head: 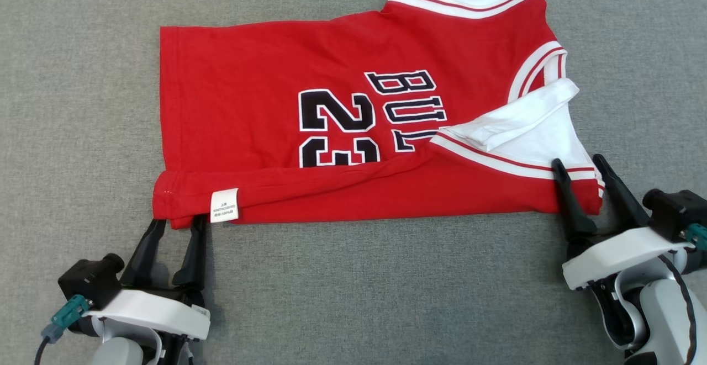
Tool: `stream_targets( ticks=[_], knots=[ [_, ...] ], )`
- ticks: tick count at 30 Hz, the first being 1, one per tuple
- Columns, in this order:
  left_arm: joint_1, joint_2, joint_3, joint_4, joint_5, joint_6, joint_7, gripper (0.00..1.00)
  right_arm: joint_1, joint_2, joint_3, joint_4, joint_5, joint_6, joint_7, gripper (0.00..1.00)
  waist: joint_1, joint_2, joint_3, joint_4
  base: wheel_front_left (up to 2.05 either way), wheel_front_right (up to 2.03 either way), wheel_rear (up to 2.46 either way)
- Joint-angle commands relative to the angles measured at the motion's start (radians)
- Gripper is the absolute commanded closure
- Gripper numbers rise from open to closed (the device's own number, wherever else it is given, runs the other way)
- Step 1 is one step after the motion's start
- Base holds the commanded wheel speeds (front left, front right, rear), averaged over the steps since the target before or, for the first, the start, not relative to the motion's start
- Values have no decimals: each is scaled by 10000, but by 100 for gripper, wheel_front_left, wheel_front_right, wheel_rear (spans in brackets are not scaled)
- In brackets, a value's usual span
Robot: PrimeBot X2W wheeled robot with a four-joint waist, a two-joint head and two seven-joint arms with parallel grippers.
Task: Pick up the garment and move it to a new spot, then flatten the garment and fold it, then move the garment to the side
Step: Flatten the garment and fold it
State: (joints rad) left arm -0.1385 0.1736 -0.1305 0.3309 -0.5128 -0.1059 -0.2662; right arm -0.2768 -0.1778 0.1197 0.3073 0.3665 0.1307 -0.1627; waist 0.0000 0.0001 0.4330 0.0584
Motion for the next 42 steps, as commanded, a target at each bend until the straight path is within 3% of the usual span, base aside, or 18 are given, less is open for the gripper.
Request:
stream_targets(
  ticks=[1,2,3,4,5,16,25,31,32,33,34,36,42],
  knots=[
    [-133,106,-68,344,-130,-62,189,0,-112,-60,114,191,90,1,116,4,0,-1,21,-58,0,0,0],
    [-165,137,-140,444,-193,-83,276,0,-175,-73,221,277,188,1,207,50,0,-1,26,-81,0,0,0],
    [-204,155,-183,517,-305,-131,294,44,-230,-79,337,336,289,1,276,59,0,-1,27,-96,0,0,0],
    [-241,198,-231,562,-378,-144,308,91,-272,-114,400,376,326,1,287,100,0,-1,27,-103,0,0,0],
    [-228,249,-307,606,-453,-177,397,100,-278,-130,437,430,433,1,348,100,0,-1,22,-98,0,0,0],
    [616,909,-342,-906,-873,-110,1047,100,692,-208,287,-729,1280,-1,201,100,0,-1,-172,-113,0,0,0],
    [1945,1593,-68,-3260,-1220,534,2515,100,2869,370,-639,-2541,968,-1,414,100,0,-1,-501,-150,0,0,0],
    [2507,1818,73,-3955,-1404,892,3101,100,3729,844,-887,-2896,728,-1,650,100,0,-1,-723,-434,0,0,0],
    [2521,1804,37,-4008,-1418,902,3166,100,3719,913,-923,-2811,789,-1,706,89,0,-1,-745,-477,0,0,0],
    [2521,1804,37,-4008,-1418,902,3166,100,3719,913,-923,-2811,789,-1,706,89,0,-1,-745,-477,0,0,0],
    [2596,1728,-109,-4094,-1486,973,3406,6,3574,915,-964,-2702,556,-1,679,0,0,-1,-782,-535,0,0,0],
    [2618,1721,-131,-4134,-1507,994,3479,0,3461,940,-958,-2635,571,-1,686,0,0,-1,-809,-569,0,0,0],
    [2385,1544,212,-4693,-1395,1239,2811,0,2778,732,-1100,-2888,413,-1,363,0,0,-1,-968,-658,0,0,0]
  ],
)
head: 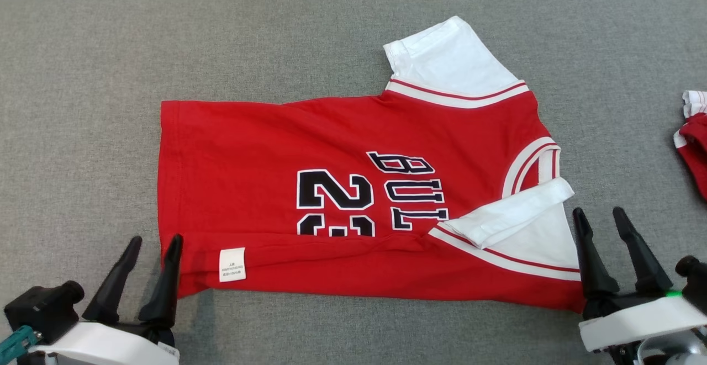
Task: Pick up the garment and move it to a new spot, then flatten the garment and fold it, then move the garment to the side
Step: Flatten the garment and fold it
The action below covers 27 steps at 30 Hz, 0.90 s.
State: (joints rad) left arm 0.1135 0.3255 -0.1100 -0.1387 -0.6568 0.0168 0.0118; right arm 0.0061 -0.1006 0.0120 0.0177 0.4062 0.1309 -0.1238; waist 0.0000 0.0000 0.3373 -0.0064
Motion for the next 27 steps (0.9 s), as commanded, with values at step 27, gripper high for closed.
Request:
stream_targets(
  ticks=[27],
  knots=[
    [-3020,329,-189,757,1203,185,-544,0,-1346,-348,-274,-1539,-860,-3,514,0,0,0,37,-94,0,0,0]
  ],
)
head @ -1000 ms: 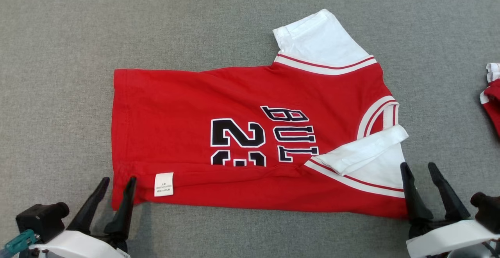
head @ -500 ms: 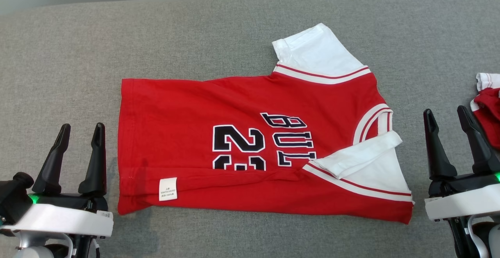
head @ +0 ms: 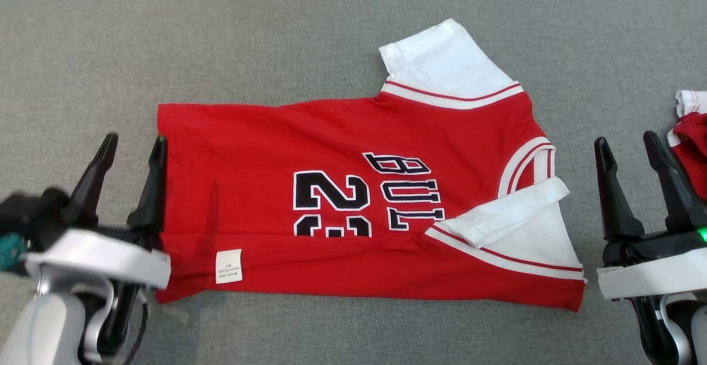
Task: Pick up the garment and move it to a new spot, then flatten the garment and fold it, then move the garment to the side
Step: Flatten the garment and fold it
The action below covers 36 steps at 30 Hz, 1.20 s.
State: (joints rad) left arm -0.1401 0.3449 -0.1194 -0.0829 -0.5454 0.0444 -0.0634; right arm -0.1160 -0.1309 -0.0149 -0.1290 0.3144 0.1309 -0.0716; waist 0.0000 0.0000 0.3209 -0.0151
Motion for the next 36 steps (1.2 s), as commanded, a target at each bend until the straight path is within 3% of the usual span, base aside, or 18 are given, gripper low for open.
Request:
stream_targets(
  ticks=[1,9,22,23,24,25,31,36],
  knots=[
    [-830,95,-179,345,-17,-164,378,0,-213,-40,18,-116,85,-3,41,0,0,0,377,-39,0,0,0],
    [-3444,440,-525,3169,-1055,-1136,2415,0,-878,18,375,61,118,-3,-162,0,0,0,1207,-481,0,0,0],
    [-4646,863,-562,5651,-2116,-1601,3635,0,-1274,-26,526,619,188,-3,-529,0,0,0,1541,-820,0,0,0],
    [-4677,858,-532,5699,-2217,-1633,3549,11,-1314,-38,522,645,191,-3,-534,0,0,0,1549,-825,0,0,0],
    [-4711,825,-505,5740,-2363,-1656,3535,78,-1359,-53,520,661,194,-3,-531,0,0,0,1557,-825,0,0,0],
    [-4718,816,-570,5811,-2440,-1666,3645,100,-1408,-71,519,679,195,-3,-521,0,0,0,1562,-825,0,0,0],
    [-4832,913,-838,5773,-2744,-1749,3558,100,-2019,-397,317,723,444,-3,-306,0,0,0,1535,-757,0,0,0],
    [-5062,879,-1132,5631,-2832,-1755,3411,100,-3397,-951,104,1323,1086,-3,146,0,0,0,1549,-469,0,0,0]
  ],
)
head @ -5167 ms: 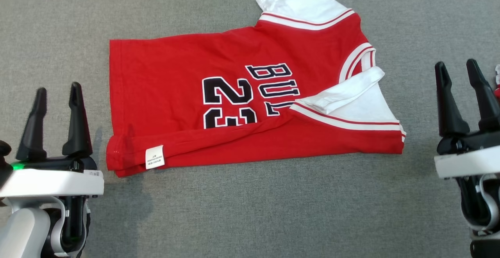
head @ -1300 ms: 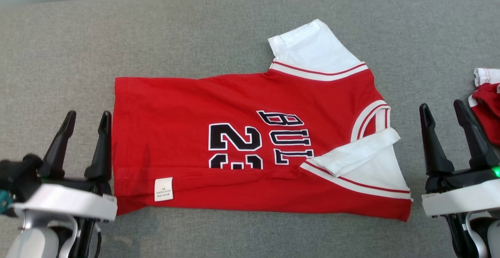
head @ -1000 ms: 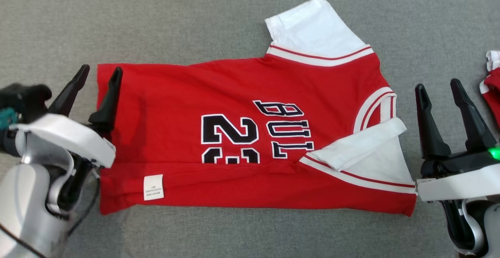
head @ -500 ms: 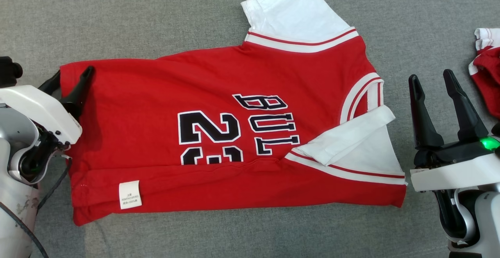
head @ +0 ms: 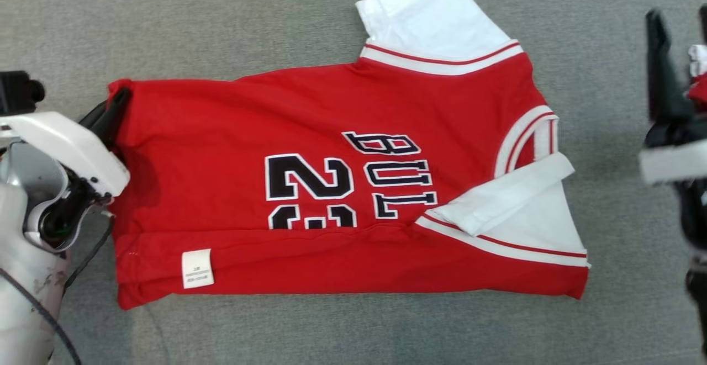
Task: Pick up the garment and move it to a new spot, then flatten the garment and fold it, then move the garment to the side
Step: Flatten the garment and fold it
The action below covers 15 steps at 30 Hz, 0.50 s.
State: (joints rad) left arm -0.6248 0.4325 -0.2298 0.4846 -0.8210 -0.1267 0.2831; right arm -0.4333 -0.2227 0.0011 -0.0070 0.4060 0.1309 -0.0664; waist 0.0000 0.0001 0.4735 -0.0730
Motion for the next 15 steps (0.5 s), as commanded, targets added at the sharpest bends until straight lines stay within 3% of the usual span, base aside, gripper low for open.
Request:
stream_targets(
  ticks=[1,6,15],
  knots=[
    [-283,-39,-107,-68,-98,-48,-76,100,-538,-222,-132,380,129,-3,208,0,0,-1,48,208,0,0,0],
    [-832,-362,-658,-194,-134,-31,-195,100,-2360,-606,-13,1991,418,-1,623,0,0,-1,363,900,0,0,0],
    [-2454,-1055,-2272,-29,-478,-34,-554,100,-5282,-1330,1825,5221,569,-1,1494,0,0,-1,1211,2399,0,0,0]
  ],
)
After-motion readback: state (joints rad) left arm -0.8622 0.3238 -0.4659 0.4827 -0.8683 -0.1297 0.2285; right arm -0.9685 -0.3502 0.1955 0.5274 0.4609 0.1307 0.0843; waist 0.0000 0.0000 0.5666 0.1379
